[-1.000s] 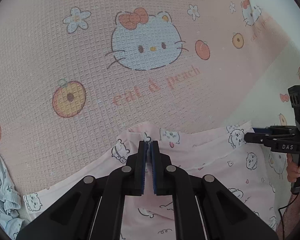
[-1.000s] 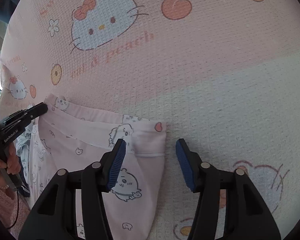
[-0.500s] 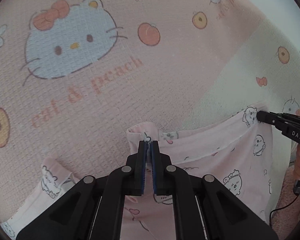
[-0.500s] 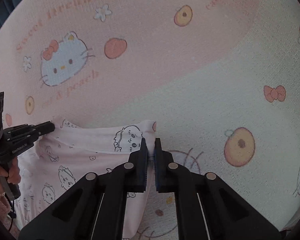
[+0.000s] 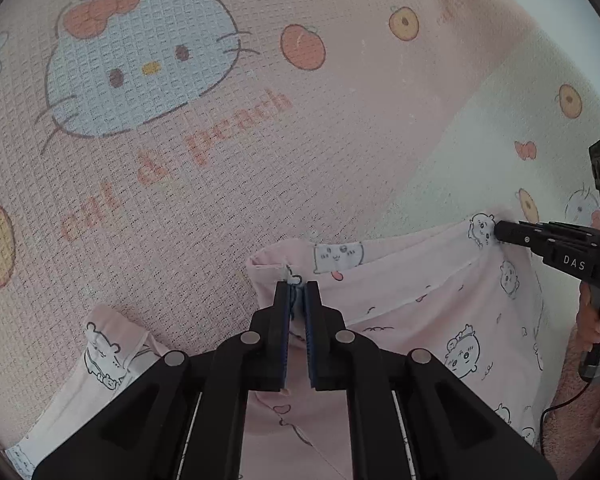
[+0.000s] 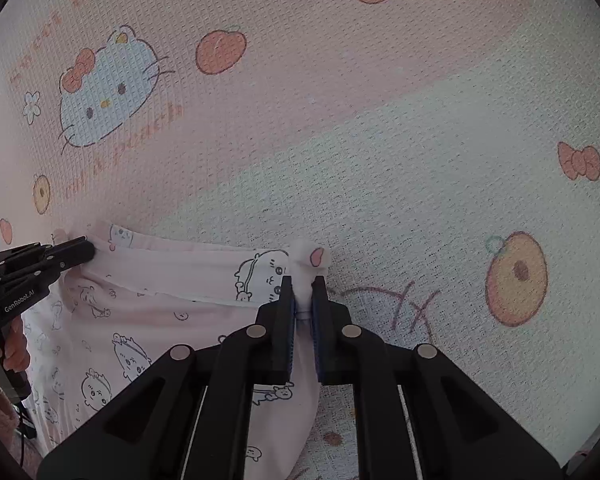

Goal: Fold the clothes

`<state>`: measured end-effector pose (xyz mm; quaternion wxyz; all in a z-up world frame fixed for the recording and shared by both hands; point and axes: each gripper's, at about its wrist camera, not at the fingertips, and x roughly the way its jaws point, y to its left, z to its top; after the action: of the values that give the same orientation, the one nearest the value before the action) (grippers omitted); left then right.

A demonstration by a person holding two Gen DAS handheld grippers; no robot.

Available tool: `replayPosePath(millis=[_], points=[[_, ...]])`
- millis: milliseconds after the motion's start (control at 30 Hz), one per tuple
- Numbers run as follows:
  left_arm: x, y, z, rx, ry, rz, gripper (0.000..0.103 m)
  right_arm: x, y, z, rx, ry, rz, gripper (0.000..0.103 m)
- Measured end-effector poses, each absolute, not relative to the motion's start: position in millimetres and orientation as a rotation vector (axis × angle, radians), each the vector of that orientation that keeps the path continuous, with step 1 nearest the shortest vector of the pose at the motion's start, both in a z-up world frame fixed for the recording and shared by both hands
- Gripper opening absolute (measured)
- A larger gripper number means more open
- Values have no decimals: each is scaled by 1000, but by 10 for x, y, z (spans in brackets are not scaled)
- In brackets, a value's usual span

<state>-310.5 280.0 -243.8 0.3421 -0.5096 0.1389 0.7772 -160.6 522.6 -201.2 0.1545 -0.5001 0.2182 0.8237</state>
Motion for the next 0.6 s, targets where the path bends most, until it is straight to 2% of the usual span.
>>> replayPosePath(millis=[67, 100, 167, 200, 233, 267, 300, 600], points=[[-3078, 2808, -2425, -1319, 394, 2047, 25, -1598, 5260, -2023, -1430, 646, 2351, 8], [-3054, 2812, -2416, -1311, 409, 2048, 35, -1595, 5276, -2028, -1428, 657, 2346, 8], [-2993, 2804, -2381, -1275, 422, 2057, 37, -1598, 5288, -2040, -1426, 668, 2339, 8], [-2964, 2791, -2358, -1245, 436, 2069, 36, -1608, 5276, -2045, -1424, 666, 2339, 8], [-2933, 2806, -2356, -1228, 464, 2075, 19, -1609, 5268, -2040, -1421, 660, 2341, 8], [-2903, 2826, -2357, -1214, 495, 2080, 6, -1604, 5262, -2029, -1415, 653, 2344, 8], [-2909, 2877, -2376, -1212, 516, 2080, 0, -1592, 5262, -2000, -1398, 651, 2350, 8], [-2999, 2974, -2463, -1322, 441, 2009, 4, -1509, 5376, -1829, -1259, 678, 2365, 10]])
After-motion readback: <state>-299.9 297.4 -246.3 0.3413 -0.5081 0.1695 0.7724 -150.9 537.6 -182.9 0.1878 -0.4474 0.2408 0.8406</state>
